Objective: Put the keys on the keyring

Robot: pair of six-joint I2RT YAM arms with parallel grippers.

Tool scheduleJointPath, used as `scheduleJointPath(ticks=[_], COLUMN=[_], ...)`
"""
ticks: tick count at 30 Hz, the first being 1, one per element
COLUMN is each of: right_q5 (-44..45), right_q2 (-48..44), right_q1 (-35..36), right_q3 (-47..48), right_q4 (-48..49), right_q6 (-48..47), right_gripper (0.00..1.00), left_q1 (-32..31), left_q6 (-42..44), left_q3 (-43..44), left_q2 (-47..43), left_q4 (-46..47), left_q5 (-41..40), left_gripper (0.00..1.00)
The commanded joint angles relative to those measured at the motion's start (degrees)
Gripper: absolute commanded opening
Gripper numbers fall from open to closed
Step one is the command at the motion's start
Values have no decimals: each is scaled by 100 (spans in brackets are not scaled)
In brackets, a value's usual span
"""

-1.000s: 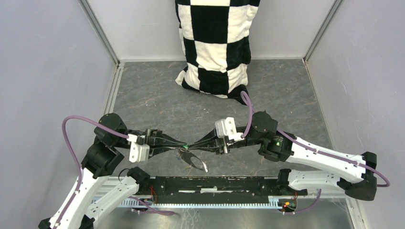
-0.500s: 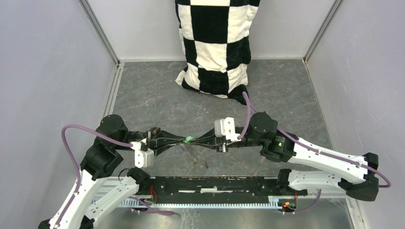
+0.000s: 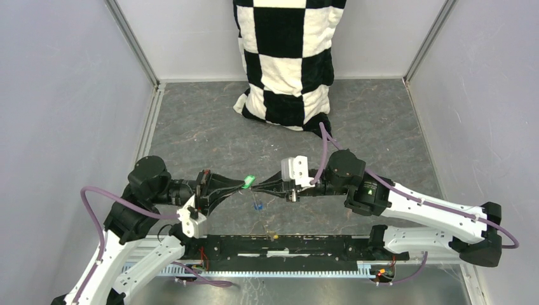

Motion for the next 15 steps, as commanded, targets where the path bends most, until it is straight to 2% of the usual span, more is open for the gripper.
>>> scheduleJointPath(ticks=[1,11,15], right_q5=[436,486,555], right_q2=[-113,-203,-192], right_q1=[-35,-28,-31], right_q3=[56,-679,-820], right_q4=[470,2086,2330], right_q6=[23,902,985], right_gripper=[0,0,0], left_q1=[-6,-6,-6], left_q6=[1374,1710,1725], left_q3=[81,3,-56], left_q2=[-95,-27,-74], left_q4=[-801,-1286,-1357], left_q5=[-332,-277,-346], left_gripper=[2,2,2])
